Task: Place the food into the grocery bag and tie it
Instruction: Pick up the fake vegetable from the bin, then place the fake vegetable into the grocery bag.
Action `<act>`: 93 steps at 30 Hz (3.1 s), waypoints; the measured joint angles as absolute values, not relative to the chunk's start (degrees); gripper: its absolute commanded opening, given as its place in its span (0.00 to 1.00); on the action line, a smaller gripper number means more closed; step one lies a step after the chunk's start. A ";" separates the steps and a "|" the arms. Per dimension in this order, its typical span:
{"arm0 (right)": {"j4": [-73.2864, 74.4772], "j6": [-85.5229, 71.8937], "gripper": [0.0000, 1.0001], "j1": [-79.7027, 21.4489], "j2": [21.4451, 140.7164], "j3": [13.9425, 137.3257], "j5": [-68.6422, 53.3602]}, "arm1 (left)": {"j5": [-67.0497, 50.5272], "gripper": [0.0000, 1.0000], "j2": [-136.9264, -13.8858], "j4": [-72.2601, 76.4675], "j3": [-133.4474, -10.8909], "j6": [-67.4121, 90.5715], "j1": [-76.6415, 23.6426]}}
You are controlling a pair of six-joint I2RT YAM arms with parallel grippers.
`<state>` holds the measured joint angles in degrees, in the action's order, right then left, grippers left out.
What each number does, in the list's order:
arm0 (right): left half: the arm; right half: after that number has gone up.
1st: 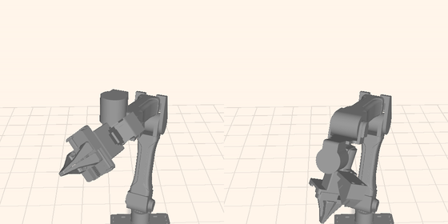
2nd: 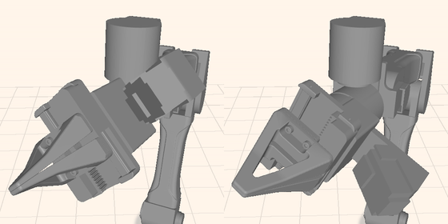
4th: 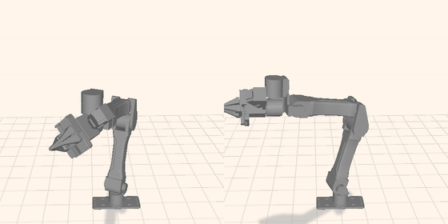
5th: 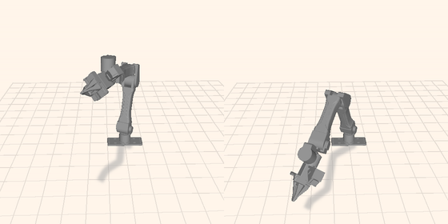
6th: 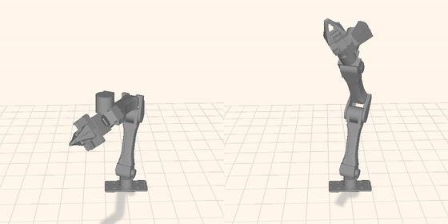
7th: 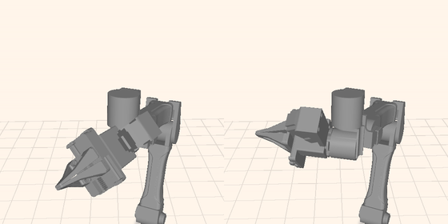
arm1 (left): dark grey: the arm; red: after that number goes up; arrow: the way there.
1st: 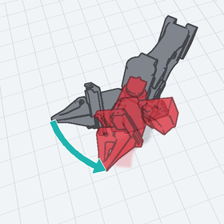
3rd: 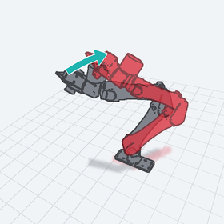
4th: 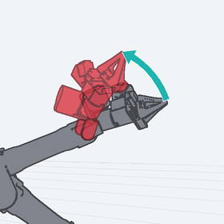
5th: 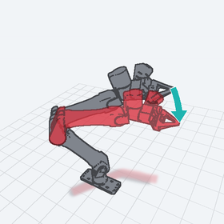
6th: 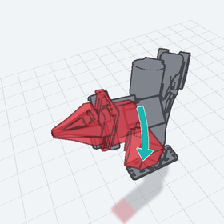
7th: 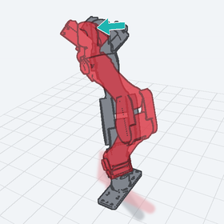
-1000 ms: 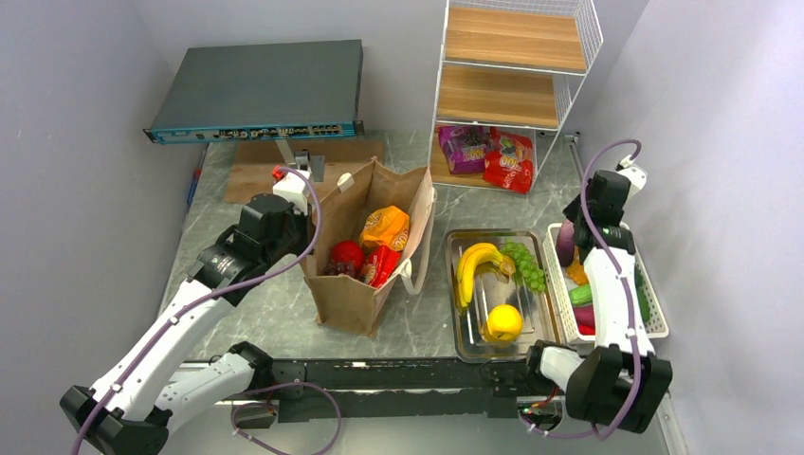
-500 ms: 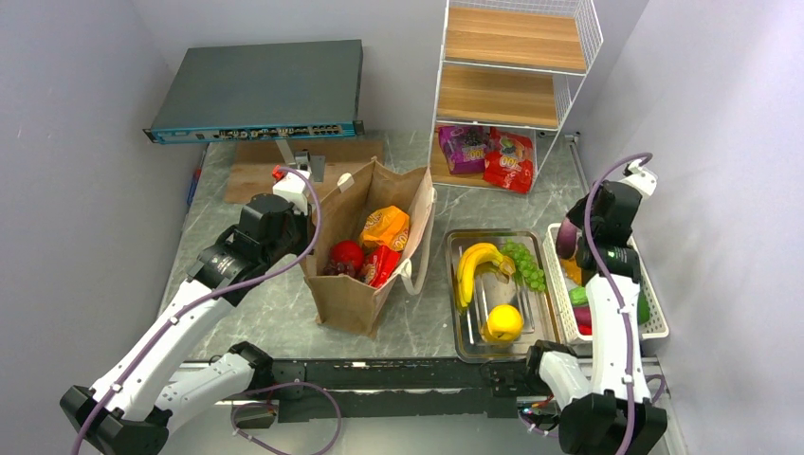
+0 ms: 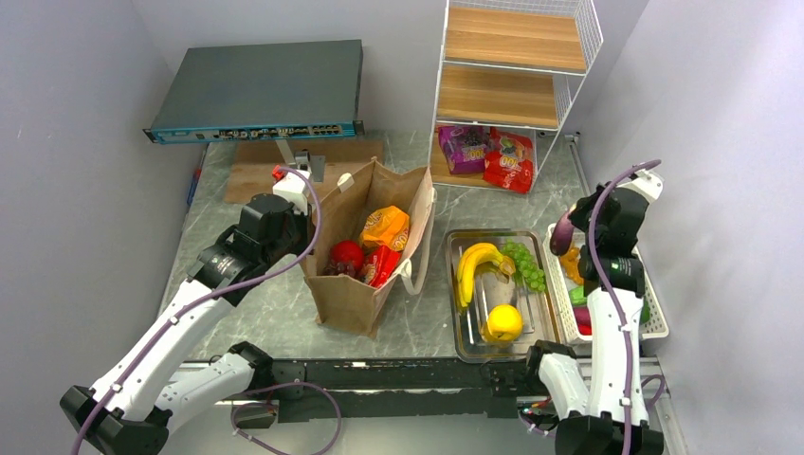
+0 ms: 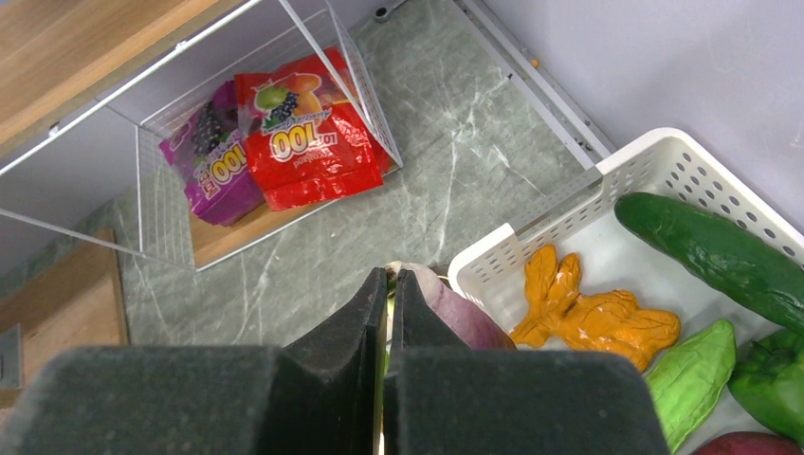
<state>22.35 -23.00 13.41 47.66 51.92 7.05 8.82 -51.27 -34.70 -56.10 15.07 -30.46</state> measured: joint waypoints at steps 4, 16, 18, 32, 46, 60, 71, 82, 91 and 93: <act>23.03 -23.40 0.00 13.41 46.87 52.60 5.85 | 8.82 0.00 -51.27 -34.70 -56.10 15.07 -30.46; 23.62 -24.51 0.00 13.41 45.71 55.55 -1.26 | 8.82 0.00 -51.27 -34.70 -56.10 15.07 -30.46; 23.55 -24.97 0.00 13.41 45.71 56.03 -3.92 | 8.82 0.00 -51.27 -34.70 -56.10 15.07 -30.46; 23.27 -29.50 0.00 4.56 49.80 69.69 -20.23 | 8.82 0.00 -51.27 -34.70 -56.10 15.07 -30.46; 20.38 -32.91 0.00 -21.37 59.40 80.14 -17.98 | 8.82 0.00 -51.27 -34.72 -56.10 15.07 -30.46; 12.38 -36.51 0.00 -42.96 71.33 81.69 -11.00 | 8.82 0.00 -51.20 -34.72 -56.10 15.07 -30.46; -0.58 -44.53 0.00 -47.05 74.15 69.80 -4.86 | 8.82 0.00 -51.13 -34.74 -56.10 15.07 -30.46; -10.57 -53.67 0.00 -48.03 79.92 62.54 -3.18 | 8.82 0.00 -51.13 -34.76 -56.10 15.07 -30.46; -13.41 -56.07 0.00 -48.25 83.42 60.66 0.08 | 8.82 0.00 -51.13 -34.76 -56.10 15.07 -30.46; -13.56 -56.29 0.00 -48.36 84.49 60.66 0.19 | 8.82 0.00 -51.13 -34.76 -56.10 15.07 -30.46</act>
<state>-13.56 -56.29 -48.36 84.49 60.66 0.19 8.82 -51.13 -34.76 -56.10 15.07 -30.46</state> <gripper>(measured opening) 0.031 0.031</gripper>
